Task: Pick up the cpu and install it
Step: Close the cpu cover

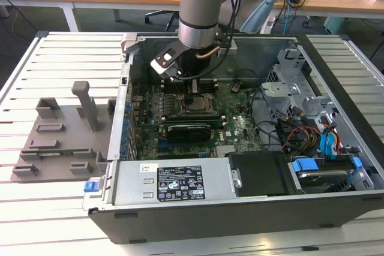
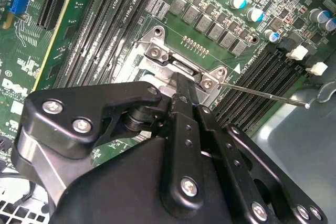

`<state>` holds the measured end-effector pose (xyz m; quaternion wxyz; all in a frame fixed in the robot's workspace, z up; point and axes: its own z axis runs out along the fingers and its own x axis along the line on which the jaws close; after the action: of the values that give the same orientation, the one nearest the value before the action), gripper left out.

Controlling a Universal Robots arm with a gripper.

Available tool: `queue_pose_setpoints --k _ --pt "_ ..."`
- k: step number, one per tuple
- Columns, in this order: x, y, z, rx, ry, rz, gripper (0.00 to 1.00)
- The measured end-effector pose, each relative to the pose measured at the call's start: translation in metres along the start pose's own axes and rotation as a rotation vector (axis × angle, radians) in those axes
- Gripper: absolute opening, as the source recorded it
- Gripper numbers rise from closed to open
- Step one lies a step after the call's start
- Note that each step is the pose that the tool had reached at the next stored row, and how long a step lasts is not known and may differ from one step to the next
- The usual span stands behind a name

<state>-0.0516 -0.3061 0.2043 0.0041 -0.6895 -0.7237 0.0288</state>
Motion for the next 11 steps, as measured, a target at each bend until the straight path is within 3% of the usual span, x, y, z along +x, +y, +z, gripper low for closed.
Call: queue_pose_setpoints --k 4,11 --pt "0.0000 0.0005 0.0003 0.0000 0.0002 0.000 0.11" --pt "-0.0004 0.0075 -0.0028 -0.0003 0.0005 0.000 0.11"
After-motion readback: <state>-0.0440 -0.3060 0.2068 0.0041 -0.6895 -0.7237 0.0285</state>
